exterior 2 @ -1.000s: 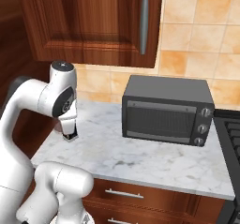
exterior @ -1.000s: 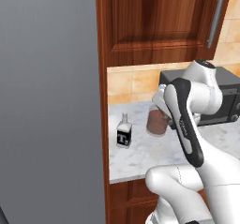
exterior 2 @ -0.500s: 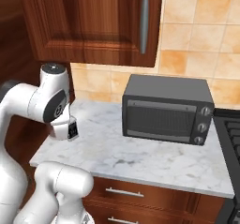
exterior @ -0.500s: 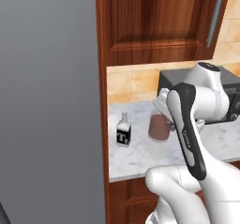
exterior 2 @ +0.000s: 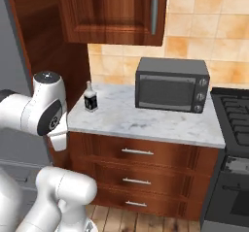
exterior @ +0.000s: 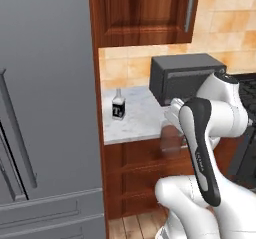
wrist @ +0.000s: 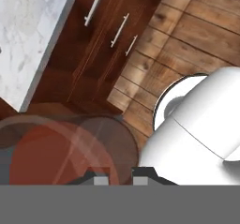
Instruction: Place the microwavable item in the microwave. Then, close the microwave door and press the start button.
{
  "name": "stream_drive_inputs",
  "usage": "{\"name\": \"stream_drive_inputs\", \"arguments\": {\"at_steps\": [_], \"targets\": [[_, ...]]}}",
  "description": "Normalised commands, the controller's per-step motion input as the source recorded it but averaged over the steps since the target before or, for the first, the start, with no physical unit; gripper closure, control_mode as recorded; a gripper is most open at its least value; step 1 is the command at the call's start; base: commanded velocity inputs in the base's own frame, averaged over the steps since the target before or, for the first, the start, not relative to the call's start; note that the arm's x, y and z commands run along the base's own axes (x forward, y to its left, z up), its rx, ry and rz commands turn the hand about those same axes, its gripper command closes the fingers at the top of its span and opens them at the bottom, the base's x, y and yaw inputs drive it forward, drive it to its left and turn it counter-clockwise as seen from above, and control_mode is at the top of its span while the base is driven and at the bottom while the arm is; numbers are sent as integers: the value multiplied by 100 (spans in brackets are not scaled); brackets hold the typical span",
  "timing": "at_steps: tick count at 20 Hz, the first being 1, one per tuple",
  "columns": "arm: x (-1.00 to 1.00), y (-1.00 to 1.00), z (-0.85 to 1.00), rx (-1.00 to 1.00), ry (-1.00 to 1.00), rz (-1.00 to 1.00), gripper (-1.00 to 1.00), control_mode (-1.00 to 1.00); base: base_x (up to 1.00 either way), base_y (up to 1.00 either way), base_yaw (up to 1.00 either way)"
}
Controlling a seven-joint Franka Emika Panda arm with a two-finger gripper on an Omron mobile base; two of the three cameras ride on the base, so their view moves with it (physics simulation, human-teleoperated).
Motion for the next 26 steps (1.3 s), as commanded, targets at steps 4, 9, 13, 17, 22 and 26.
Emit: {"name": "stream_drive_inputs", "arguments": {"at_steps": [4,9,13,17,22,26], "targets": [[0,0,0,0,0,0,100,100,-100,0,-4],[0,0,0,0,0,0,100,100,-62,74,0],[0,0,0,0,0,0,100,100,-11,100,6],[0,0,0,0,0,0,100,100,-19,100,11],[0,0,0,0,0,0,100,100,-23,100,16],[0,0,0,0,0,0,100,100,1,100,11]]}}
